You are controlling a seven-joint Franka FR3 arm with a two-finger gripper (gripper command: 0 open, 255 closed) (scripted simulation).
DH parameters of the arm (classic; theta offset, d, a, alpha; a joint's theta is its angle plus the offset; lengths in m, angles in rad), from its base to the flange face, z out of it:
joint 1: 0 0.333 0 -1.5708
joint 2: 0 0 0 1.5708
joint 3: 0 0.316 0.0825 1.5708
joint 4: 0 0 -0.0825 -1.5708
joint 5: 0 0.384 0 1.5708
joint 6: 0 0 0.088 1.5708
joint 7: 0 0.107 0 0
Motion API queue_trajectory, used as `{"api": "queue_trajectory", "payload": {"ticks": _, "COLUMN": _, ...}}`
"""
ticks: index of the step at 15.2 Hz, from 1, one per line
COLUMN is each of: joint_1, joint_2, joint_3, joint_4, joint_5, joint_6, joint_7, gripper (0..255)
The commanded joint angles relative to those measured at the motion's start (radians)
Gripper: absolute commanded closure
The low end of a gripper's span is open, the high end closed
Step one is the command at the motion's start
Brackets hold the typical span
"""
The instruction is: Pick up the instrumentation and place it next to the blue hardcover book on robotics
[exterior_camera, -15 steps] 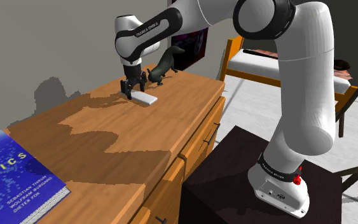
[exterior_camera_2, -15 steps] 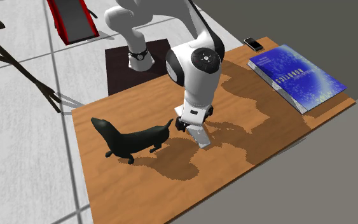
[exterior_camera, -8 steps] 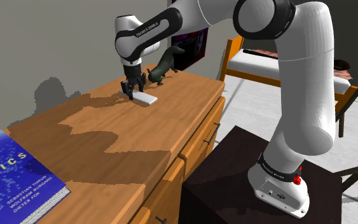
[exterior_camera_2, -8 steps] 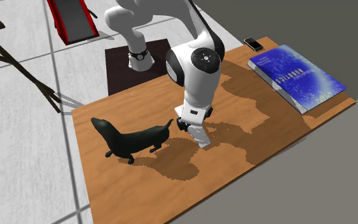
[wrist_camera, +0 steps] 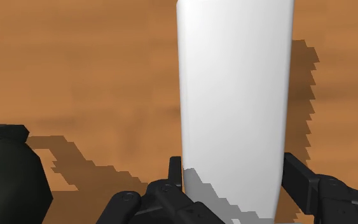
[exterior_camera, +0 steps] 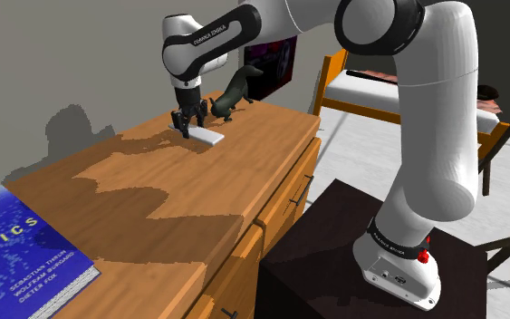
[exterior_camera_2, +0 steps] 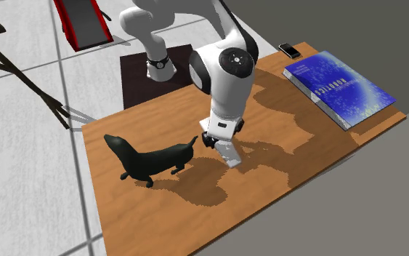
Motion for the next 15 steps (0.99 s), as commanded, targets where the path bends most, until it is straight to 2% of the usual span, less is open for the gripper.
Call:
{"api": "queue_trajectory", "payload": {"ticks": 1, "joint_1": 0.0, "joint_2": -0.01, "joint_3": 0.0, "joint_4": 0.012, "joint_5": 0.001, "joint_6": -0.022, "joint_7": -0.001, "gripper": 255}}
{"api": "queue_trajectory", "payload": {"ticks": 15, "joint_1": 0.0, "joint_2": -0.05, "joint_3": 0.003, "joint_4": 0.142, "joint_5": 0.006, "joint_6": -0.192, "joint_7": -0.005, "gripper": 255}}
